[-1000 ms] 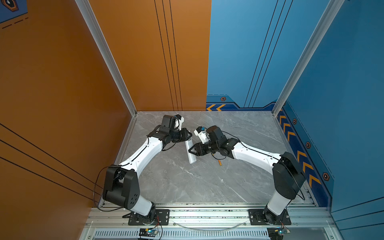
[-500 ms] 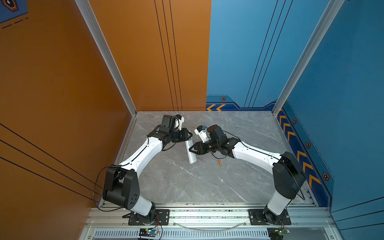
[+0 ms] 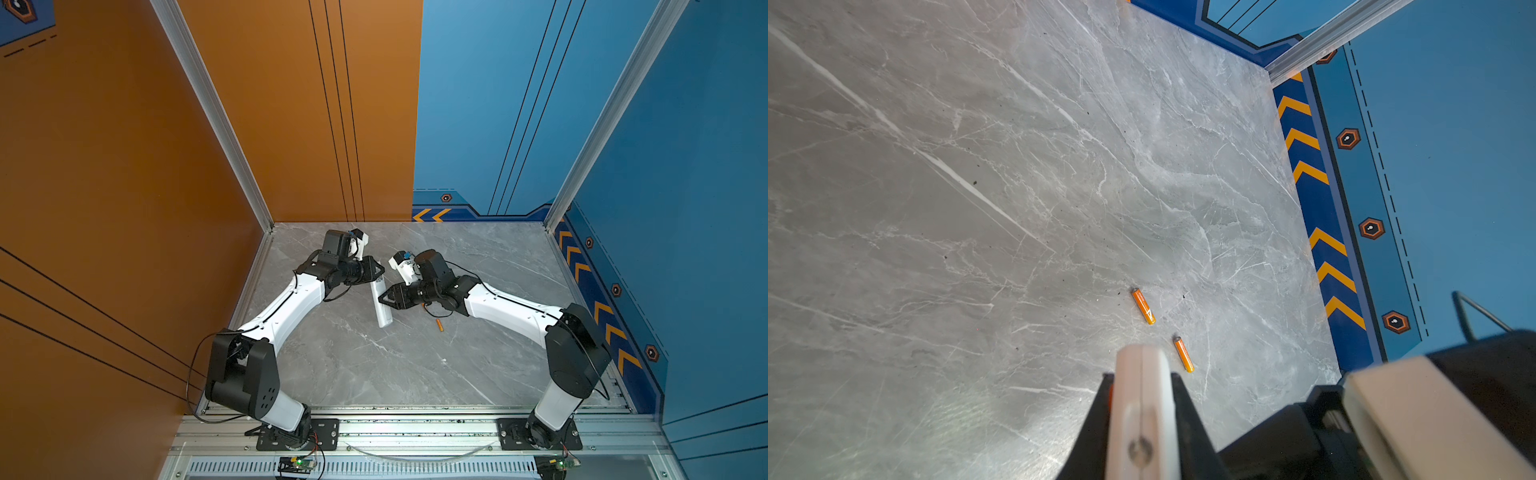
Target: Load the batteries into the remote control
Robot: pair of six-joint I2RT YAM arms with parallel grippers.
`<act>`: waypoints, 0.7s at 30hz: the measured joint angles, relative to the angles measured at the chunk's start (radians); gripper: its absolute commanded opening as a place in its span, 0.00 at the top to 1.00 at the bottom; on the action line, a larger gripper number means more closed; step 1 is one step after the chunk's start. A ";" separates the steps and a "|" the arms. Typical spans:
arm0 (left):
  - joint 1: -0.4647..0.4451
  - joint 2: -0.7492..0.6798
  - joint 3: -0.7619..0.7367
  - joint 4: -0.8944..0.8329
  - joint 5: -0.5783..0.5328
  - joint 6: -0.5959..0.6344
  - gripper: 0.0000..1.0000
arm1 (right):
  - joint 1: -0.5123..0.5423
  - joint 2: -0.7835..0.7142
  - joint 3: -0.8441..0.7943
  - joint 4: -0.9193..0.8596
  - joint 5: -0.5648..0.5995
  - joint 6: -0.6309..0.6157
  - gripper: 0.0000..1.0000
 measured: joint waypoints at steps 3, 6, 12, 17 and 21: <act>0.000 0.000 0.000 0.000 0.000 0.000 1.00 | -0.001 0.000 -0.003 0.005 -0.001 0.000 0.59; 0.000 0.000 0.000 0.000 0.000 0.001 1.00 | -0.001 0.000 -0.006 0.011 -0.003 0.000 0.59; 0.001 0.000 0.000 0.000 0.000 0.003 1.00 | -0.005 0.000 -0.010 0.017 -0.012 0.000 0.60; 0.001 0.000 0.000 0.000 0.000 0.004 1.00 | -0.006 0.000 -0.015 0.018 -0.020 0.000 0.62; 0.005 0.000 0.000 0.000 0.000 0.003 1.00 | -0.006 0.000 -0.018 0.018 -0.023 0.000 0.63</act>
